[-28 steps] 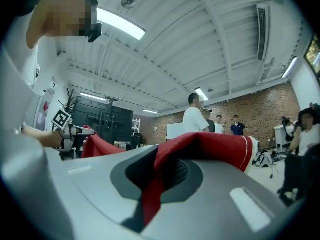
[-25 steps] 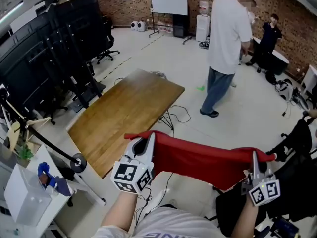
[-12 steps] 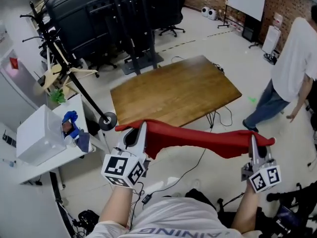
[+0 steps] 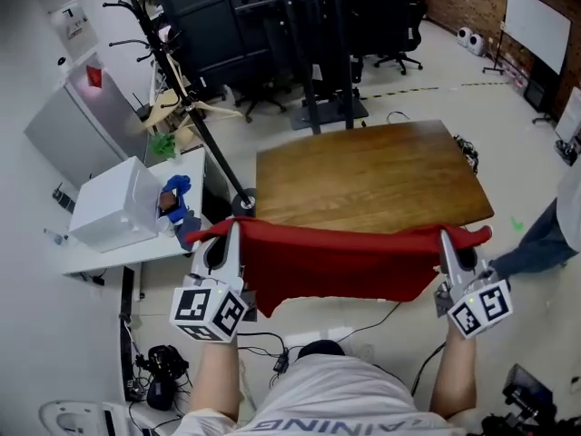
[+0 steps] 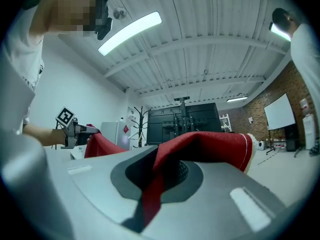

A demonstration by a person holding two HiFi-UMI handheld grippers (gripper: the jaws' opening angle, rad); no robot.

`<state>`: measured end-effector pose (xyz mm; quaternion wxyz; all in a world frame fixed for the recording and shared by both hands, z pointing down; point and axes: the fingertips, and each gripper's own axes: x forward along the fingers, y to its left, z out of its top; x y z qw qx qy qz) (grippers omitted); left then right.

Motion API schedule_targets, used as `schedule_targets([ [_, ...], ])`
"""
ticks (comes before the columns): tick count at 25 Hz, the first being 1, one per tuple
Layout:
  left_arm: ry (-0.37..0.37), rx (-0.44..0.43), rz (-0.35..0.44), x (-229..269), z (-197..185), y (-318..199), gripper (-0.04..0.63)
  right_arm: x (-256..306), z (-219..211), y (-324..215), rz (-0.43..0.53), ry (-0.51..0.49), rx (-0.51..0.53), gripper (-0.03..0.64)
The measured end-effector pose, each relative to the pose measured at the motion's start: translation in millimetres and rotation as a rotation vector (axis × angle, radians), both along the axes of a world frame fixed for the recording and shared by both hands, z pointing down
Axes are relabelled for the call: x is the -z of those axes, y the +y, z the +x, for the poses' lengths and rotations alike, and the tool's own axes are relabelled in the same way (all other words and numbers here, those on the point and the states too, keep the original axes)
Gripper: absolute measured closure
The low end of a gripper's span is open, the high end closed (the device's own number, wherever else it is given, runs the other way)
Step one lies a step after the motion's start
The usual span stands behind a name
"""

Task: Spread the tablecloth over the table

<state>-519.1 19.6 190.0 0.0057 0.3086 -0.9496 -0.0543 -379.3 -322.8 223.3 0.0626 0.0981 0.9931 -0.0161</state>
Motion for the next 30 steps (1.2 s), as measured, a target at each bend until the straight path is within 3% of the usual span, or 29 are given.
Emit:
schedule_targets([
  [7,0.002,0.081,-0.004,8.3,2.3,-6.1,0.578,4.7,-21.7,-14.2,-0.017,-0.021,0.086,0.603],
  [13,-0.017,0.079,-0.006,12.2,-32.8,-17.6,0.578,21.7,-64.4,-30.4,-0.022,-0.038,0.105,0.603],
  [19,-0.008,0.052,-0.009,-3.2,-110.6,-24.3,0.578,18.5,-134.1,-34.8,-0.003,0.012,0.075,0.603],
  [23,-0.005,0.004,-0.066,-16.7,-184.3,-33.1,0.578,9.7,-204.9,-43.2,-0.038,0.06,0.034,0.603],
  [30,0.061,-0.093,-0.109,-52.7,-299.1,-40.6,0.578,-8.7,-313.3,-49.3,-0.066,0.112,-0.062,0.603],
])
